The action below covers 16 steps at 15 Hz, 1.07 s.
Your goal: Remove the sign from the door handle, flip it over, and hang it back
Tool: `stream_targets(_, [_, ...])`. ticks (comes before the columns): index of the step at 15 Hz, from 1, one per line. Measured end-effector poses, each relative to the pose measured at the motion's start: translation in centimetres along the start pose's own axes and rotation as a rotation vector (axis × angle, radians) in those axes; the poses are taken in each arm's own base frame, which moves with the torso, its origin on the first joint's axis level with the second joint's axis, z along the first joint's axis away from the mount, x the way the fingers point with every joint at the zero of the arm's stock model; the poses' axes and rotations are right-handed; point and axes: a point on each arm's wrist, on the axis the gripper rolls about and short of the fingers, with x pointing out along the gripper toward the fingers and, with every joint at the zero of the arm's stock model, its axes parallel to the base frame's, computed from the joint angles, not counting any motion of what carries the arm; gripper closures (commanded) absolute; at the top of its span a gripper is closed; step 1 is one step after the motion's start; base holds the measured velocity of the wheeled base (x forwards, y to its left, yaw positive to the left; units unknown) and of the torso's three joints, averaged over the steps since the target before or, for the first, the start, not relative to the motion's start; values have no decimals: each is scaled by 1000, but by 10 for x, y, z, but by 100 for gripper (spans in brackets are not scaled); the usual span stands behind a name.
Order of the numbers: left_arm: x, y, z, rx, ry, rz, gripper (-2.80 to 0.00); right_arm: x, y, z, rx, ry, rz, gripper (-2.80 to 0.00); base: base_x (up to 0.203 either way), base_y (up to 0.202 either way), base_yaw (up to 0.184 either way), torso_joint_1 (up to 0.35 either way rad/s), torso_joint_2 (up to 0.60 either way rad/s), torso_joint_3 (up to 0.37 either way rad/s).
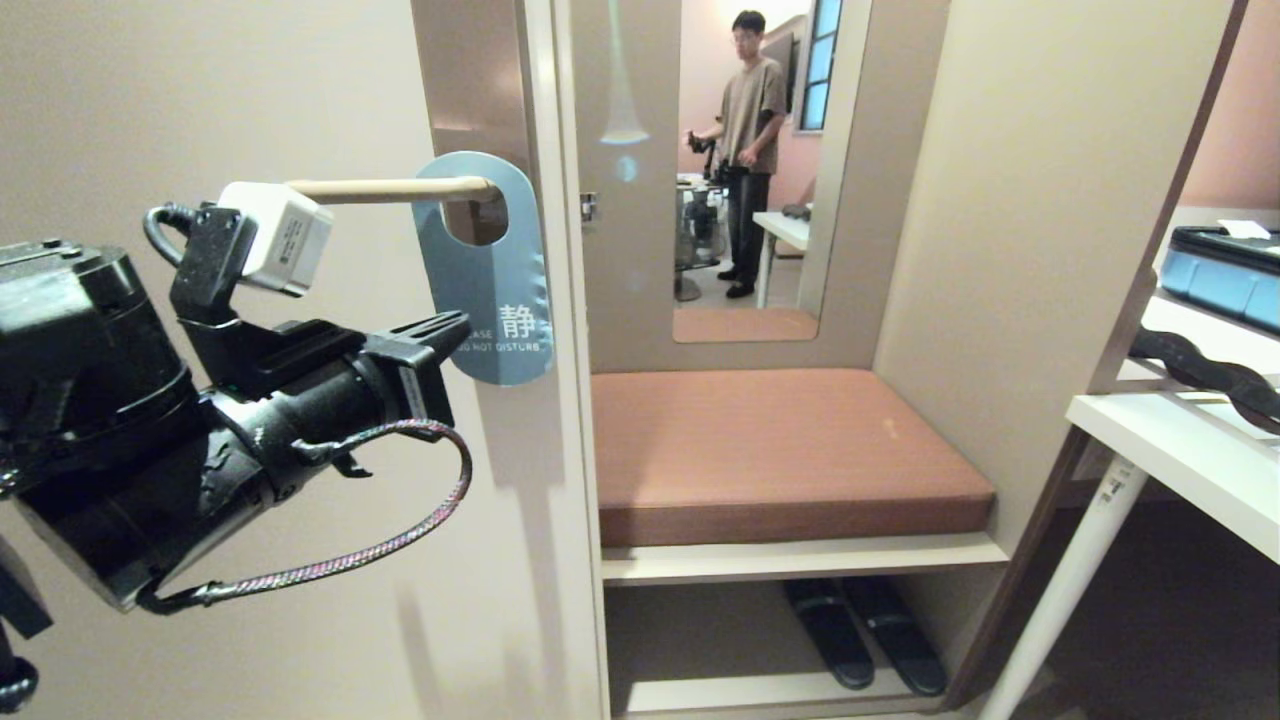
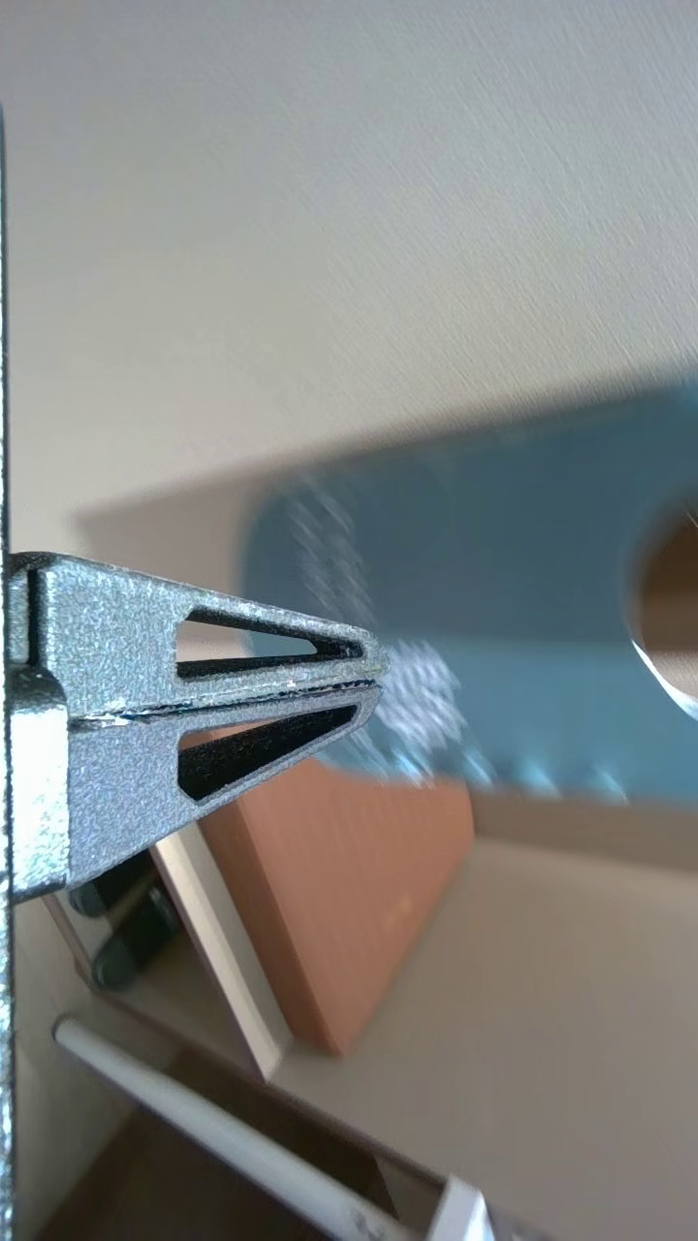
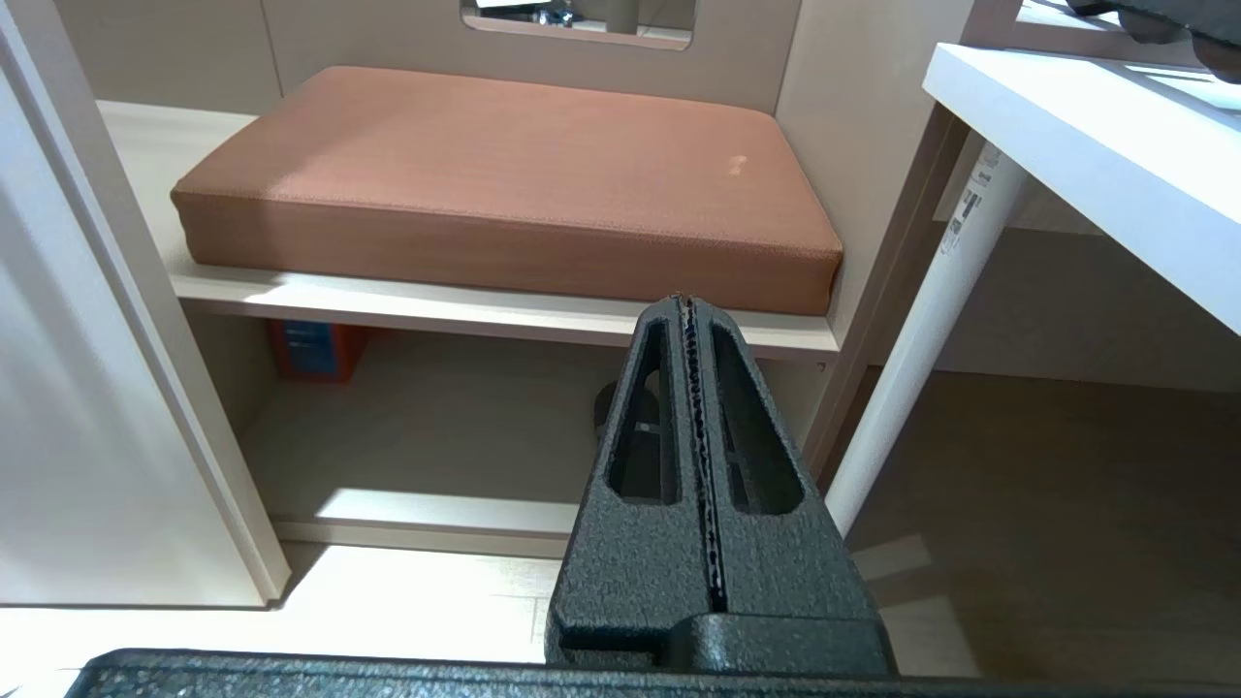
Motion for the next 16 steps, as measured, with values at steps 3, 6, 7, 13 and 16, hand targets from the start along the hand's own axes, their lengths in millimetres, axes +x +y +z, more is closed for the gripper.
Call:
stream_targets(3, [-19, 23, -6, 0, 8, 92, 0, 0, 0, 0, 0, 0, 0, 0, 0, 0, 0, 0, 0, 0])
stream_targets(6, [-43, 42, -8, 0, -8, 183, 0, 0, 0, 0, 0, 0, 0, 0, 0, 0, 0, 0, 0, 0])
stream_targets(7, [-53, 45, -11, 1, -12, 205, 0, 0, 0, 0, 0, 0, 0, 0, 0, 0, 0, 0, 0, 0])
stream_targets(13, [-110, 50, -27, 13, -51, 270, 0, 0, 0, 0, 0, 0, 0, 0, 0, 0, 0, 0, 0, 0])
stream_targets(16, [-146, 50, -49, 13, -66, 298, 0, 0, 0, 0, 0, 0, 0, 0, 0, 0, 0, 0, 0, 0])
